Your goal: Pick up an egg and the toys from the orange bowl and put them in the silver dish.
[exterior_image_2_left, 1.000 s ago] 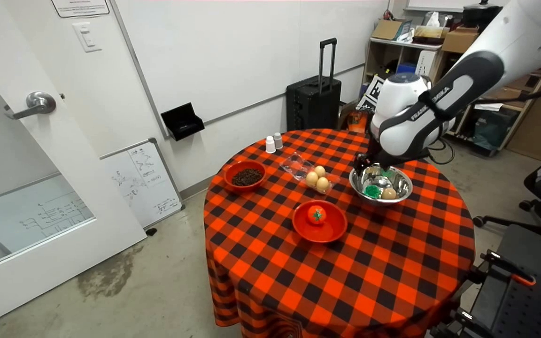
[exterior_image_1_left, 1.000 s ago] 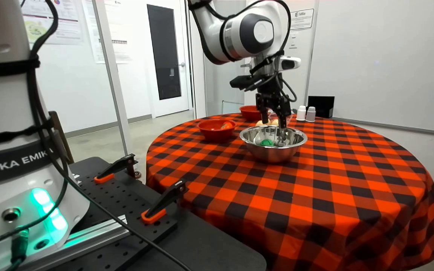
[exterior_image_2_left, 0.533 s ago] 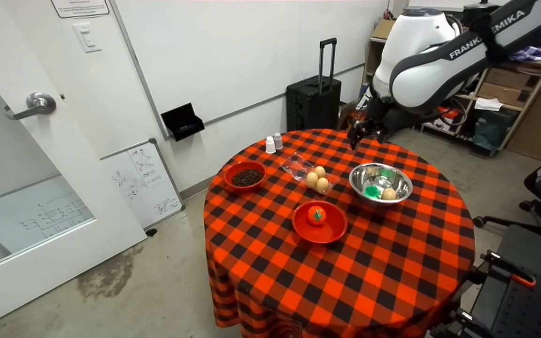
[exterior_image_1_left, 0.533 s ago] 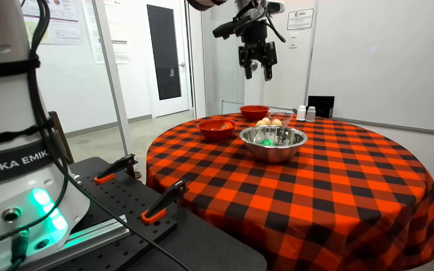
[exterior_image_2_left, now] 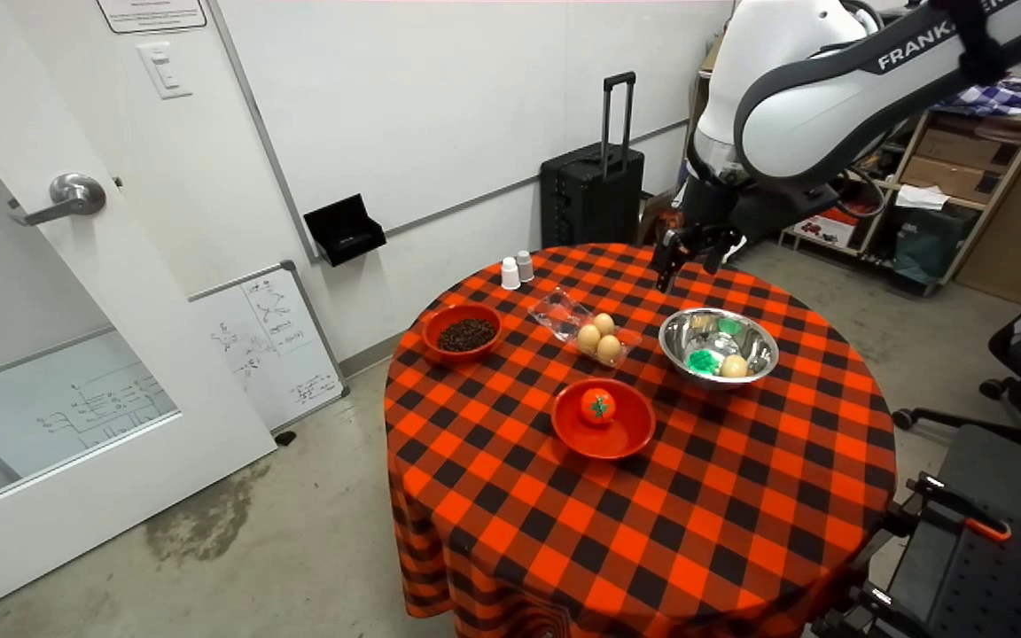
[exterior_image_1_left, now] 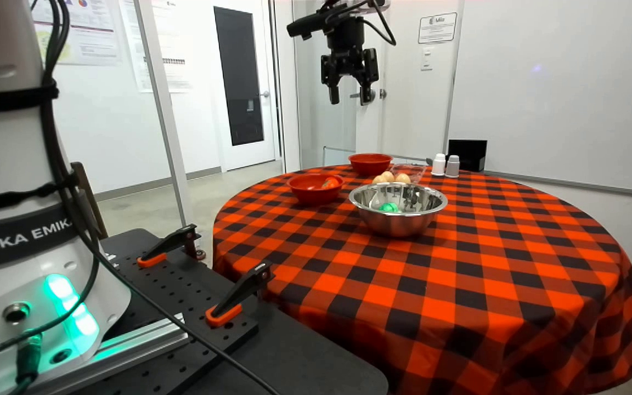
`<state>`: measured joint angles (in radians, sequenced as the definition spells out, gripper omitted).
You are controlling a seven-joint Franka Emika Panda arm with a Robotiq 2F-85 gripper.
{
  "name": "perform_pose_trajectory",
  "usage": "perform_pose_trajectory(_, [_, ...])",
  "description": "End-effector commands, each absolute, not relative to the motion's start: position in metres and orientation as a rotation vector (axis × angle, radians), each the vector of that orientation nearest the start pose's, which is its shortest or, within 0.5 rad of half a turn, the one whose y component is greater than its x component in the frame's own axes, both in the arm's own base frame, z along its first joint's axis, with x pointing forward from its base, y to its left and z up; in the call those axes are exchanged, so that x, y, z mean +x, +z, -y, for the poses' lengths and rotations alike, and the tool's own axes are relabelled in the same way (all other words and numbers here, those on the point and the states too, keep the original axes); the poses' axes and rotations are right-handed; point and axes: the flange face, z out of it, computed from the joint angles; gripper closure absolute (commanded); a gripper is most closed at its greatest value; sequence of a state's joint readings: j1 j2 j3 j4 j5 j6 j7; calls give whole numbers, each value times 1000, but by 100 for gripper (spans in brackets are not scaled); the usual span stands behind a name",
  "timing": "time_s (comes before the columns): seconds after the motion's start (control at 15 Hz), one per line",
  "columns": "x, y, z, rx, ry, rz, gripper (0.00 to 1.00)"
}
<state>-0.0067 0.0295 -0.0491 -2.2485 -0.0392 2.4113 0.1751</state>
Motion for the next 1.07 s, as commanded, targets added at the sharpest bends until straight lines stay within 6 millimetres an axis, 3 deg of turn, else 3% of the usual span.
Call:
perform_pose_trajectory(0.0, [548, 357, 2, -3161, -143, -219, 0])
perform_pose_trajectory(0.33, [575, 331, -40, -3179, -77, -305, 0])
perform_pose_trajectory(1.0, [632, 255, -88, -3157, 112, -836, 0])
